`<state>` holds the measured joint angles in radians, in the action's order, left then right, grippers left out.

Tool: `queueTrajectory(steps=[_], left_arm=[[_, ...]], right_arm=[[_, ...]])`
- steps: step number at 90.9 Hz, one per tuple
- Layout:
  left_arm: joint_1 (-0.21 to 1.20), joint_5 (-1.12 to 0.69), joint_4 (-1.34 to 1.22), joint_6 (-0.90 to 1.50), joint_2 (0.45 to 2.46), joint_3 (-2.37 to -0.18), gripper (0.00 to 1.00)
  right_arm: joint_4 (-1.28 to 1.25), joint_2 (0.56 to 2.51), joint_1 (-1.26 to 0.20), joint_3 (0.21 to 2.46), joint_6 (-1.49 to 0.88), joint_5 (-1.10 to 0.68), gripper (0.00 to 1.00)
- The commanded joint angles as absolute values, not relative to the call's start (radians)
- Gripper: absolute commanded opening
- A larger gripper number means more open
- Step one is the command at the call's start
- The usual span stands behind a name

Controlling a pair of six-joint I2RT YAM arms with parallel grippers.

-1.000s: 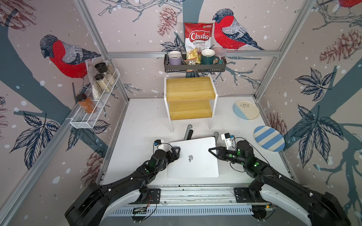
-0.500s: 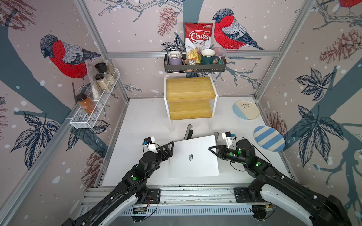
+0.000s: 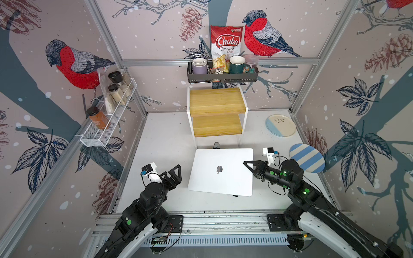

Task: Close the laptop lid and set it aside
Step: Pick up the laptop from the computer stand.

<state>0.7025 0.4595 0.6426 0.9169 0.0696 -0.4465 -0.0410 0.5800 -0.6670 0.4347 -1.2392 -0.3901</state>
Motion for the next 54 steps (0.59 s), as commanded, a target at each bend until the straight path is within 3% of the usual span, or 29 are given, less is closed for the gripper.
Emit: queueTrajectory(steps=[1, 32, 54], left_arm=[[0.703, 0.526, 0.740, 0.897, 0.069, -0.492, 0.96], [0.703, 0.554, 0.794, 0.868, 0.058, -0.603, 0.96], [0.702, 0.417, 0.666, 0.805, 0.114, -0.611, 0.96]], right_arm=[[-0.121, 0.529, -0.667, 0.482, -1.304, -0.387, 0.00], [-0.040, 0.347, -0.666, 0.571, -1.402, -0.264, 0.00], [-0.066, 0.319, -0.666, 0.651, -1.482, -0.123, 0.00]])
